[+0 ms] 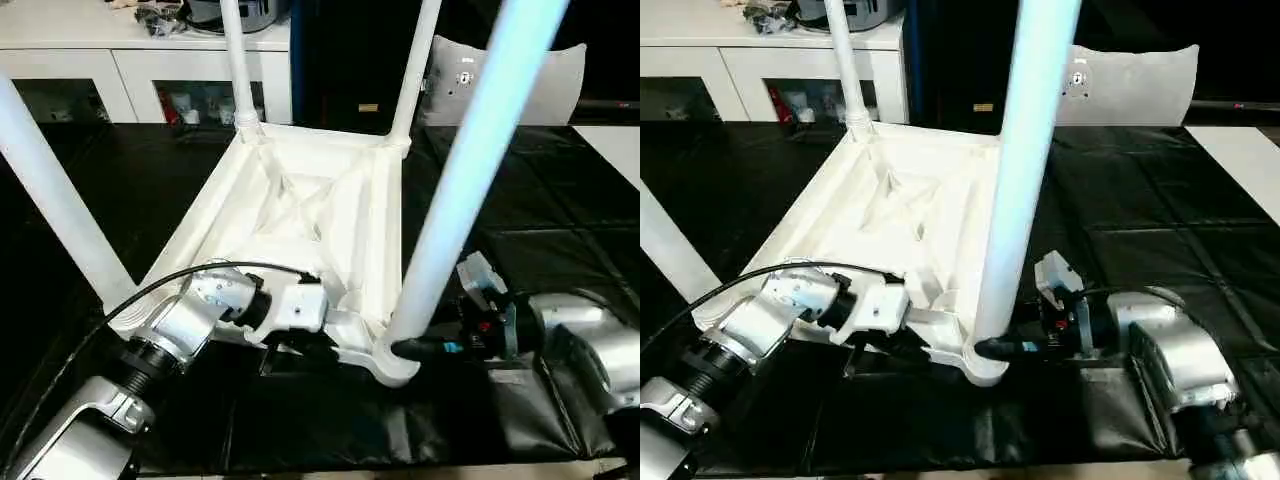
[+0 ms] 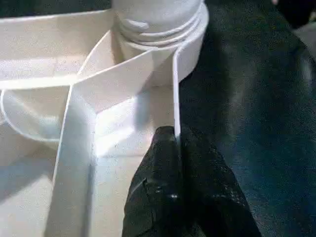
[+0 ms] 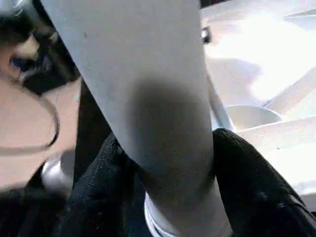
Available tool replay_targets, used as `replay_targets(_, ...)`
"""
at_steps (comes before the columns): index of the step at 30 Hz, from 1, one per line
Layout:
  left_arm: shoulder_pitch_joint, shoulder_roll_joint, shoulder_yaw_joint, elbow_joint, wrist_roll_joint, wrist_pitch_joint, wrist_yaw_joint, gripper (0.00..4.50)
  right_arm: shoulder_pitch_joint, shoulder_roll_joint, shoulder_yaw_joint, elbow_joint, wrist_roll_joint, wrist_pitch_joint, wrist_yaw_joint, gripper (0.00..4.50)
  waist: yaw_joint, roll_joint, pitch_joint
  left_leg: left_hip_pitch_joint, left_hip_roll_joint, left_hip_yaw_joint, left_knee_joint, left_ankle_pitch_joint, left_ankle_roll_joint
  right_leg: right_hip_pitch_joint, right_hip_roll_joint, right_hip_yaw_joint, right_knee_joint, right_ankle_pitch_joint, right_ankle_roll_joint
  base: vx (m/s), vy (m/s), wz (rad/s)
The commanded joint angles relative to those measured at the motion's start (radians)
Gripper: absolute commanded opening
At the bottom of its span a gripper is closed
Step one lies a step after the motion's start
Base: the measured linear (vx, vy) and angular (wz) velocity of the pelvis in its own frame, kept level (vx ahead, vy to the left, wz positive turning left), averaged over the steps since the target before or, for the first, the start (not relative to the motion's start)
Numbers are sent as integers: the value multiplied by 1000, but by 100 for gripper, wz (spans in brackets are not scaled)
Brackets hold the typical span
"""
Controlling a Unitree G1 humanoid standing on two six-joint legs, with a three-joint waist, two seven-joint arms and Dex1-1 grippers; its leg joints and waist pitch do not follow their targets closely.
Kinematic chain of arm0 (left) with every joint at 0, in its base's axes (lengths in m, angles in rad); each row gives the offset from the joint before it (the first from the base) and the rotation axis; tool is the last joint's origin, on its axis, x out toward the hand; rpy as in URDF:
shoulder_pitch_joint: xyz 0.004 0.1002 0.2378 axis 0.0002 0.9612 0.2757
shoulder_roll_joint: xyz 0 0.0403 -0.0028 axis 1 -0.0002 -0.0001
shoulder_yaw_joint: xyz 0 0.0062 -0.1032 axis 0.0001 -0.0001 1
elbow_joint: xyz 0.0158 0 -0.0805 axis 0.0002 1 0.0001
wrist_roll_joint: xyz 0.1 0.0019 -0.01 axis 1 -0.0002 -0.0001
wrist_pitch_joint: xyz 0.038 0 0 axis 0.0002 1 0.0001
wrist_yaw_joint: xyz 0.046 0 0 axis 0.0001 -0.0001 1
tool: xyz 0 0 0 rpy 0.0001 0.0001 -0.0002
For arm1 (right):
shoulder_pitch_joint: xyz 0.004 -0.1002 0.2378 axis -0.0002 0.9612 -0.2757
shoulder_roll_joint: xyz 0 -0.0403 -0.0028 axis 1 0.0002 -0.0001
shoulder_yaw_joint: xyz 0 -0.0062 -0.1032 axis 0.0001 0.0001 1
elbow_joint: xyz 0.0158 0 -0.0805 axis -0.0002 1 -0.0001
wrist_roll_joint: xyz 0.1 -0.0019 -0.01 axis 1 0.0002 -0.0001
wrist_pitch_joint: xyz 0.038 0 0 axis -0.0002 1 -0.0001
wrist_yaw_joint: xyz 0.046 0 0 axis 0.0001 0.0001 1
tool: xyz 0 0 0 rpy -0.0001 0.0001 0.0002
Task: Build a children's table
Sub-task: Rotate leg to tighten
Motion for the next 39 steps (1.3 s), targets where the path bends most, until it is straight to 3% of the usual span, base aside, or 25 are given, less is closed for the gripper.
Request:
replay_targets(1, 2, -52, -5, -41, -4, 68, 73, 0, -32, 45, -25, -43, 43, 43, -99, 205, -4, -14, -60, -1, 31, -2, -70, -174, 46, 58, -62, 51, -74, -414, -130, 0, 0, 0)
replay_targets(3, 12, -71, 6, -58, 2, 140, 121, 0, -34, 79, -26, -39, 12, 42, -176, 205, -12, -16, -57, 0, 24, -4, -70, -201, 34, 56, -61, 43, -90, -507, -91, 0, 0, 0)
replay_targets(5, 20, -120, 24, -71, 14, 238, 211, 0, -49, 137, -35, -6, -44, 24, -309, 204, -29, -21, -55, -7, 23, -6, -72, -207, 23, 57, -59, 40, -92, -528, -73, 0, 0, 0)
replay_targets(6, 20, -120, 24, -71, 14, 238, 211, 0, -49, 137, -35, -6, -44, 24, -309, 204, -35, -20, -54, -9, 21, -7, -71, -210, 20, 58, -59, 36, -95, -541, -65, 0, 0, 0)
replay_targets(7, 23, -155, 36, -74, 16, 282, 263, 0, -59, 171, -43, 14, -71, 29, -388, 202, -45, -21, -57, -7, 20, -9, -69, -214, 15, 57, -60, 34, -98, -555, -57, 0, 0, 0)
replay_targets(9, 15, -259, 71, -56, 19, 357, 402, 0, -93, 263, -76, 61, -115, 69, -587, 199, -69, -17, -55, -9, 13, -9, -63, -229, 23, 53, -56, 27, -106, -572, -52, 0, 0, 0)
replay_targets(11, 11, -286, 82, -53, 18, 377, 439, 0, -103, 292, -95, 70, -119, 93, -645, 198, -78, -19, -57, -10, 8, -8, -59, -233, 35, 54, -55, 23, -113, -581, -43, 0, 0, 0)
replay_targets(12, -9, -337, 107, -35, 20, 398, 519, 0, -130, 343, -116, 112, -156, 53, -766, 198, -82, -14, -58, -8, 8, -7, -59, -228, 40, 49, -53, 25, -111, -570, -47, 0, 0, 0)
replay_targets(13, -13, -342, 108, -34, 22, 401, 529, 0, -133, 349, -119, 118, -156, 43, -778, 198, -87, -15, -59, -7, 9, -5, -58, -223, 40, 46, -52, 24, -112, -558, -53, 0, 0, 0)
replay_targets(14, -13, -342, 108, -34, 22, 401, 529, 0, -133, 349, -119, 118, -156, 43, -778, 198, -85, -17, -61, -8, 7, -7, -57, -221, 43, 48, -52, 22, -111, -554, -54, 0, 0, 0)
replay_targets(16, -17, -348, 109, -39, 30, 408, 543, 0, -137, 365, -123, 128, -150, 12, -779, 267, -80, -15, -63, -6, 12, -4, -59, -205, 63, 47, -52, 31, -106, -508, -64, 0, 0, 0)
replay_targets(19, -12, -329, 94, -52, 44, 393, 515, 0, -124, 372, -125, 105, -145, 0, -758, 273, -72, -15, -65, -14, 17, -5, -64, -167, 75, 55, -52, 36, -93, -435, -84, 0, 0, 0)
replay_targets(20, -12, -329, 94, -52, 44, 393, 515, 0, -124, 372, -125, 105, -145, 0, -758, 303, -67, -14, -66, -11, 19, -4, -64, -153, 77, 55, -52, 39, -88, -400, -98, 0, 0, 0)
replay_targets(21, -7, -318, 88, -55, 51, 383, 506, 0, -119, 369, -130, 99, -142, -5, -750, 303, -65, -14, -67, -12, 20, -4, -64, -143, 78, 56, -53, 40, -84, -379, -107, 0, 0, 0)
replay_targets(22, -1, -301, 77, -59, 62, 369, 493, 0, -111, 364, -137, 88, -136, -11, -736, 311, -61, -5, -69, -12, 22, -5, -65, -131, 80, 58, -53, 42, -80, -334, -123, 0, 0, 0)
replay_targets(24, 9, -266, 66, -63, 70, 342, 462, 0, -91, 319, -147, 56, -108, -10, -655, 335, -58, -7, -69, -12, 24, -4, -65, -120, 83, 63, -52, 45, -71, -274, -149, 0, 0, 0)
replay_targets(26, 9, -266, 66, -63, 70, 342, 462, 0, -91, 319, -147, 56, -108, -10, -655, 347, -53, -6, -67, -11, 25, -2, -66, -133, 91, 63, -54, 46, -72, -274, -157, 0, 0, 0)
replay_targets(27, 13, -233, 55, -60, 66, 301, 424, 0, -74, 258, -133, 34, -93, -20, -566, 358, -50, -5, -67, -9, 26, -2, -67, -141, 85, 62, -54, 46, -73, -287, -158, 0, 0, 0)
replay_targets(34, 35, -167, 35, -63, 34, 155, 296, 0, -62, 147, -124, 22, -70, -43, -408, 403, -35, -5, -62, -2, 27, -3, -69, -188, 69, 58, -56, 46, -85, -383, -122, 0, 0, 0)
replay_targets(37, 39, -116, 11, -56, 32, 97, 217, 0, -49, 74, -98, 6, -55, -27, -283, 435, -22, -5, -61, 3, 31, -1, -70, -200, 71, 56, -56, 50, -83, -373, -126, 0, 0, 0)
replay_targets(39, 35, -61, -13, -43, 31, 37, 124, 0, -41, 6, -50, 3, -68, -37, -174, 435, -20, -8, -63, 2, 32, -2, -71, -194, 71, 57, -55, 51, -77, -349, -136, 0, 0, 0)
